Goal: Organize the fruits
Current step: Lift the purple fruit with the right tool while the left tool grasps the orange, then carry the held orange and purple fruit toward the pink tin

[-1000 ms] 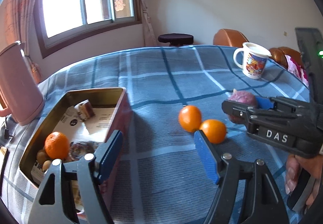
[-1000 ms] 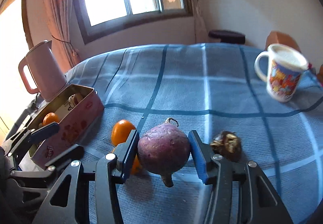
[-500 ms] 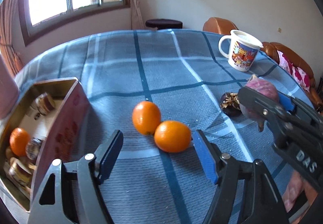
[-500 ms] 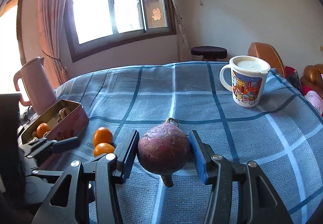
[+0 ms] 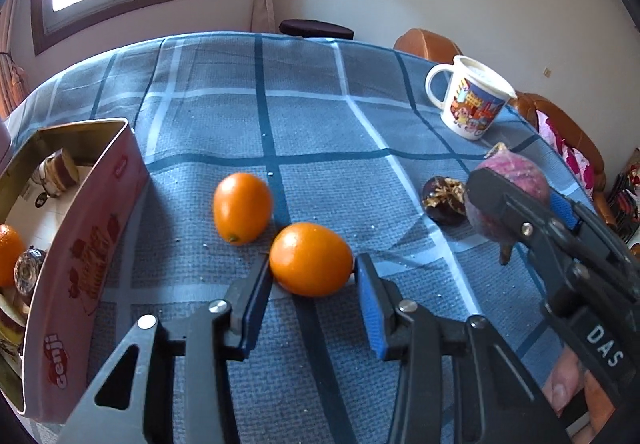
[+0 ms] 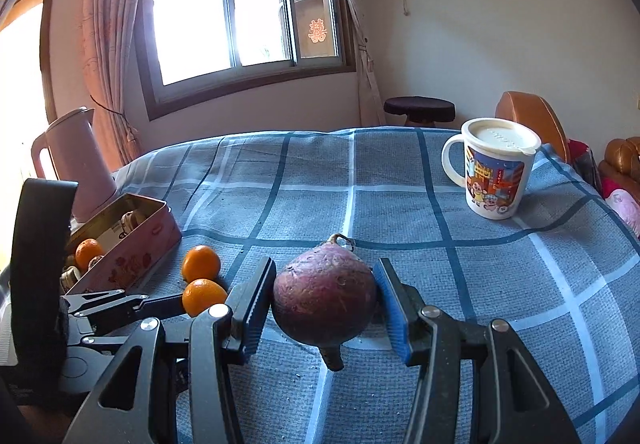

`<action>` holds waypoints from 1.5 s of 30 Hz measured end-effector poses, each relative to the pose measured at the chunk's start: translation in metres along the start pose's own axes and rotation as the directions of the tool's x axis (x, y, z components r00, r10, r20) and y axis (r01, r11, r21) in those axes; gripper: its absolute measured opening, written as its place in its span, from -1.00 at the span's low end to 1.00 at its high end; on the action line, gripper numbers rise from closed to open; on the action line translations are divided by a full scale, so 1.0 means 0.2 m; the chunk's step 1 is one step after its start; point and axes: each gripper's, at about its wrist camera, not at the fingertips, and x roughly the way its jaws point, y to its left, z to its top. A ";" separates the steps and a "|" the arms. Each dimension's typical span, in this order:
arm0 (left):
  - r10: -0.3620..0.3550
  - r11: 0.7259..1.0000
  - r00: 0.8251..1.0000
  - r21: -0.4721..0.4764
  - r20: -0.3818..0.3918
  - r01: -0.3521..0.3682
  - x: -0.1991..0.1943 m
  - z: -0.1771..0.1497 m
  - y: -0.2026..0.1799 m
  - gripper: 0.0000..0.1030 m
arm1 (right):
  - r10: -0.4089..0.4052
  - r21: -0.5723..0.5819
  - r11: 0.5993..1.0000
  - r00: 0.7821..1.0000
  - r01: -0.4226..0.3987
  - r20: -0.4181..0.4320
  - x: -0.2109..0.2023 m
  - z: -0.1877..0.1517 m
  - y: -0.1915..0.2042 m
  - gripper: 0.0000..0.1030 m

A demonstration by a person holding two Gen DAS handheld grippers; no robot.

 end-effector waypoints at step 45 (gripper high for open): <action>0.060 0.993 0.958 0.085 0.281 -0.087 -0.27 -0.06 -0.10 -0.15 | 0.036 -0.061 0.998 0.990 -0.028 0.139 -0.13 -0.01 0.06 0.02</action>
